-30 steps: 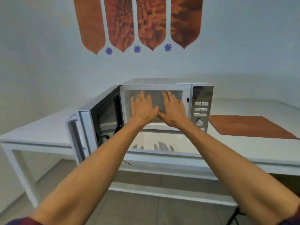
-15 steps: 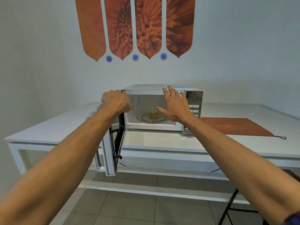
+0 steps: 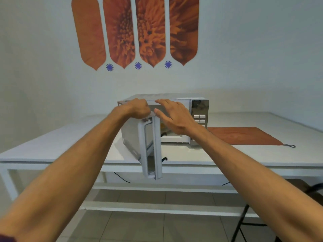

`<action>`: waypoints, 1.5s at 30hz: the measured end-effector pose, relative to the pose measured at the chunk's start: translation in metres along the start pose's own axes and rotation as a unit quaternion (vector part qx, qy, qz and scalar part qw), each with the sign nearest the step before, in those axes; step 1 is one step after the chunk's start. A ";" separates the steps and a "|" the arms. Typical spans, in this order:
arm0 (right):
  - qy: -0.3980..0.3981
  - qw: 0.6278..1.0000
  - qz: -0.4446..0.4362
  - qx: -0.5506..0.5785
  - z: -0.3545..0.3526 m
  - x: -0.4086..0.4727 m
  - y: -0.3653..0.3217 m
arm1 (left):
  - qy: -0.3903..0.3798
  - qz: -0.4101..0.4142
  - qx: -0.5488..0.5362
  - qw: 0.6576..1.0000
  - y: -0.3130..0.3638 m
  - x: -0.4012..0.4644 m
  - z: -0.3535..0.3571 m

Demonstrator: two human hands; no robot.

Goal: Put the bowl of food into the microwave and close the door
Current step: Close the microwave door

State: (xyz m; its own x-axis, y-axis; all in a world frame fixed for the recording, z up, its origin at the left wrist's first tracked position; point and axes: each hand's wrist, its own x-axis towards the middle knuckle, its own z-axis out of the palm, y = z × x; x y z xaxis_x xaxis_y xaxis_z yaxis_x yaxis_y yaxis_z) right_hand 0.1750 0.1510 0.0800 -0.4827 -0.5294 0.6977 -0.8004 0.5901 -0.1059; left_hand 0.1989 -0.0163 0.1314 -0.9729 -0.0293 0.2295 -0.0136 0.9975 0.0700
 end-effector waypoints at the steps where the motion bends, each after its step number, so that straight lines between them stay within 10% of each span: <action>1: -0.013 1.000 -0.008 -0.009 -0.001 -0.001 0.001 | -0.003 0.020 -0.001 1.000 0.004 0.004 0.008; 12: -0.077 0.979 0.029 -0.186 0.007 -0.016 0.094 | 0.064 0.087 -0.022 0.994 0.043 0.068 0.059; 45: -0.070 0.963 0.145 -0.214 0.055 0.044 0.201 | 0.097 0.095 0.022 0.990 0.066 0.188 0.118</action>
State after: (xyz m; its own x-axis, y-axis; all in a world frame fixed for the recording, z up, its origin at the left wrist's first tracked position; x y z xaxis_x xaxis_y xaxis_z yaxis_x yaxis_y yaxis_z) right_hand -0.0262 0.2129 0.0507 -0.7307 -0.3646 0.5771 -0.4194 0.9068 0.0420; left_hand -0.0123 0.0515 0.0644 -0.8962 0.1519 0.4168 0.1520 0.9878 -0.0331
